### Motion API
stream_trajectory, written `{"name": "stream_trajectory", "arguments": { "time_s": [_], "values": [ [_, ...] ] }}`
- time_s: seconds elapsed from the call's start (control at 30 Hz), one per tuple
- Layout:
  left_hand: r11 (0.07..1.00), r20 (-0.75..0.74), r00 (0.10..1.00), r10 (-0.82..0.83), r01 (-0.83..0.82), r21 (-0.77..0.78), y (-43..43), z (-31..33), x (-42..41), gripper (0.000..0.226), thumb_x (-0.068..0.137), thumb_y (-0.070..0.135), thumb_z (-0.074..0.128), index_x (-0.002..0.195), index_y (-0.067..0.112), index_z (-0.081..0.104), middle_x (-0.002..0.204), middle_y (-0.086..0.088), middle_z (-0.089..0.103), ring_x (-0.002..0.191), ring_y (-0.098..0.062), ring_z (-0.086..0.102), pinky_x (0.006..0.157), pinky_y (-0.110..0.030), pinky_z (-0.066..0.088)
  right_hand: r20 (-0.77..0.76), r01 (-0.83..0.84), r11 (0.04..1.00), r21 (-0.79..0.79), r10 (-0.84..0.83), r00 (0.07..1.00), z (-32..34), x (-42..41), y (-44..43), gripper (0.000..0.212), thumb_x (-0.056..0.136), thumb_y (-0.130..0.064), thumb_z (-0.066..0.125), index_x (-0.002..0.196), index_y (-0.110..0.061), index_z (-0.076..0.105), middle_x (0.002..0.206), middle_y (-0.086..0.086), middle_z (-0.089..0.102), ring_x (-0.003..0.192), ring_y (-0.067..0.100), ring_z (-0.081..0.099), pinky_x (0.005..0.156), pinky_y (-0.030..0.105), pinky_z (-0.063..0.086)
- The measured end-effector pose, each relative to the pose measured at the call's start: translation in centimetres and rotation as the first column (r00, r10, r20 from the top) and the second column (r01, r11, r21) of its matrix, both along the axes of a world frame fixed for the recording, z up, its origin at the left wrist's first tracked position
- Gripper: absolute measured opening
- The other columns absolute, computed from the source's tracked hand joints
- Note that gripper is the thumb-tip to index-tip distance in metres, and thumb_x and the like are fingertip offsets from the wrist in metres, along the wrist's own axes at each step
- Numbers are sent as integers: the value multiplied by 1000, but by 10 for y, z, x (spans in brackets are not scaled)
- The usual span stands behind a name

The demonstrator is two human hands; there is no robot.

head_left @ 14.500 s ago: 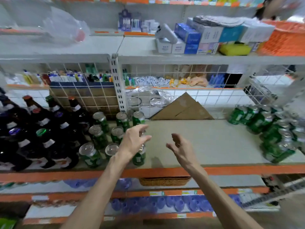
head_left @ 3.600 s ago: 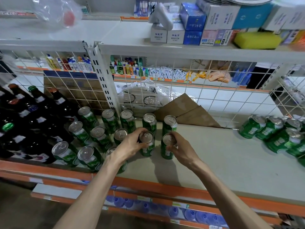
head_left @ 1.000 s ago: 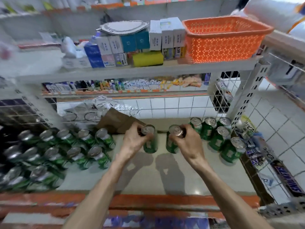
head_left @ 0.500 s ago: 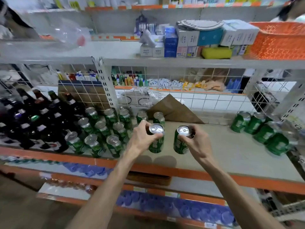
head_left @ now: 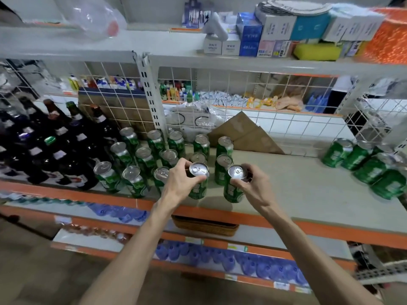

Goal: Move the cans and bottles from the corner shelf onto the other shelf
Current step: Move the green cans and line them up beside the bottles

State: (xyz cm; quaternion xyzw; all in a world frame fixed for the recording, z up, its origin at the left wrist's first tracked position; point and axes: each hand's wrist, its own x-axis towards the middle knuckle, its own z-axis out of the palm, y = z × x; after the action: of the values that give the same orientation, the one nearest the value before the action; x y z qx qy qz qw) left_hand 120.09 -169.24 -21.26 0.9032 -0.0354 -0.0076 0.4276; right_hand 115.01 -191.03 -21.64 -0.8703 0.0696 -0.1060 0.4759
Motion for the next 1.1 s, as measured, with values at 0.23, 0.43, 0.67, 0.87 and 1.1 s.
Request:
{"name": "stream_trajectory", "arguments": {
  "time_s": [0.23,0.43,0.67,0.87,1.1],
  "values": [
    [1000,-35,999,6,-7,-14,3,-30,5,52,74,41,86,109,15,57,103,0,69,93,-17,65,77,-33,54,-84,-97,995,-9,96,992,-30,8,2,40,85,-10,72,123,-11,57,104,-1,63,92,14,60,82,21,48],
    [998,-40,999,-3,0,-59,1,-38,6,56,76,40,84,116,13,57,109,-2,68,98,-16,63,82,-28,52,-107,-120,993,1,119,987,-39,12,11,43,86,-10,70,127,-9,55,108,-2,59,100,15,57,81,12,41],
    [998,-51,998,-23,19,-67,8,-41,8,53,78,42,83,115,17,55,110,0,66,101,-16,63,84,-29,52,-82,-129,992,-8,128,988,-40,16,26,47,86,-12,71,129,-9,53,105,-6,58,97,12,57,75,4,40],
    [997,-63,998,-21,16,-80,17,-45,8,54,78,40,83,117,17,55,113,1,66,104,-16,63,87,-30,52,-85,-124,992,0,123,989,-45,17,30,48,85,-12,72,129,-9,53,110,-4,59,102,11,56,85,13,42],
    [995,-102,995,-19,10,-95,24,-44,5,57,77,38,84,120,15,53,111,4,65,101,-12,62,72,-11,42,-107,-117,993,12,118,987,-52,17,33,52,87,-11,70,134,-9,49,124,4,59,109,10,53,98,26,44]
  ]
}}
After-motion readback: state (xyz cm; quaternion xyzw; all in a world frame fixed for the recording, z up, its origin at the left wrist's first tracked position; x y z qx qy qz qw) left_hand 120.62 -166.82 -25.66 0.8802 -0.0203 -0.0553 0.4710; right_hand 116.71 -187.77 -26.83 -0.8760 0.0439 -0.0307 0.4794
